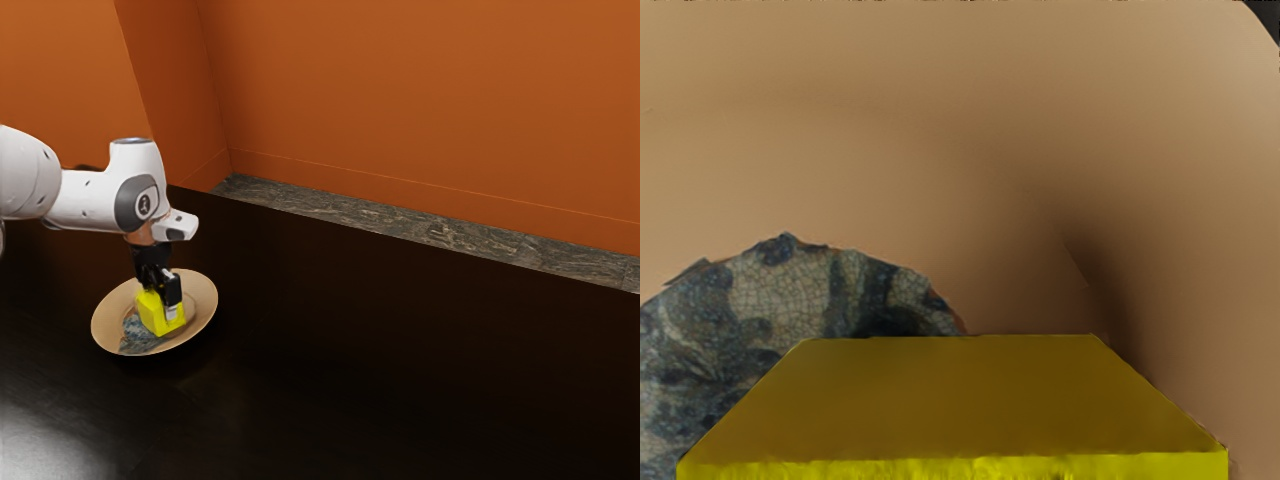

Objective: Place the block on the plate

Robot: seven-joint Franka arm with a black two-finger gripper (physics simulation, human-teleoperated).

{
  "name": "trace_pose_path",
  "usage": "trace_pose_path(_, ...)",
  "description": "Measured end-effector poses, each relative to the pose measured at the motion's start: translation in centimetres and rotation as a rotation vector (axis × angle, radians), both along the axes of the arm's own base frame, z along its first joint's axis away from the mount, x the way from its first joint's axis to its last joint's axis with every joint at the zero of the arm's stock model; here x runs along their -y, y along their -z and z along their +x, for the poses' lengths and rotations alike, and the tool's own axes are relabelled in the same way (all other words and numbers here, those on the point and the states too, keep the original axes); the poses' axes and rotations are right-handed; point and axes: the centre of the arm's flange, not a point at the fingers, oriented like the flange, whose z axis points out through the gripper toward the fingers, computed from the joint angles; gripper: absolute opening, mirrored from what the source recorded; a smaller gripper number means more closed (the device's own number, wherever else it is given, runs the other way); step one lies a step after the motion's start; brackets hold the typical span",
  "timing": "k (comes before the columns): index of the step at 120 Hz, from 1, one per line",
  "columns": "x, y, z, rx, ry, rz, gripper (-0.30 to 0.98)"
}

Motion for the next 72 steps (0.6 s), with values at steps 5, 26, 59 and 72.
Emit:
trace_pose_path(5, 0.0, 0.0, 0.0, 0.001, 0.0, -0.001, 0.49)
trace_pose_path(26, 0.6, -2.8, 0.2, 0.044, 0.015, -0.007, 0.6)
trace_pose_path(59, 6.2, -10.0, 0.9, 0.15, 0.126, -0.014, 0.66)
trace_pose_path(72, 10.4, -12.1, 1.1, 0.169, 0.211, -0.016, 0.67)
